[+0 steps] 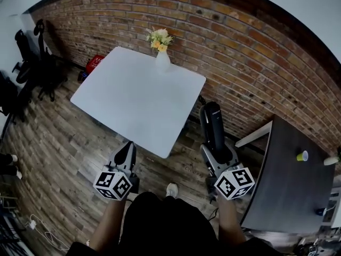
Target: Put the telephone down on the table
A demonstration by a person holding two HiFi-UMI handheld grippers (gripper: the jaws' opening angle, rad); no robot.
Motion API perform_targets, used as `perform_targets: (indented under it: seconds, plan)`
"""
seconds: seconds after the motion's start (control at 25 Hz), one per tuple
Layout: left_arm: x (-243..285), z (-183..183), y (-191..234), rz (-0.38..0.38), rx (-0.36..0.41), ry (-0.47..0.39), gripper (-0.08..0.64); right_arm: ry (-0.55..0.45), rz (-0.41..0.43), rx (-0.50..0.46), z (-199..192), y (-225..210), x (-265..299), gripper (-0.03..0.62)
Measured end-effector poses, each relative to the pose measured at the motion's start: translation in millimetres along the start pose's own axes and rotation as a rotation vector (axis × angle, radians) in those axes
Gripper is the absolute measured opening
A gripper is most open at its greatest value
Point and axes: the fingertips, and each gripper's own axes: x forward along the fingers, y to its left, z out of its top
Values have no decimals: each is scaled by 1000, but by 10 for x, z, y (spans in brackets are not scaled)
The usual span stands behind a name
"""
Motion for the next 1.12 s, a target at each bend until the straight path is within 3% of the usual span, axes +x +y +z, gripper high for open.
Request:
perform_targets:
  seconds: [0.44,0.8,1.12]
  plan:
    - [258,-106,100,36,-18,35,14,58,-17,24,-155,-322,367,272]
    - [950,-61,125,-58,-5,98,14,88,-122,54,-247,-658,856,272]
    - [1620,4,275,-140,8,154,14,151,-176,27,-359,-956,1504,272]
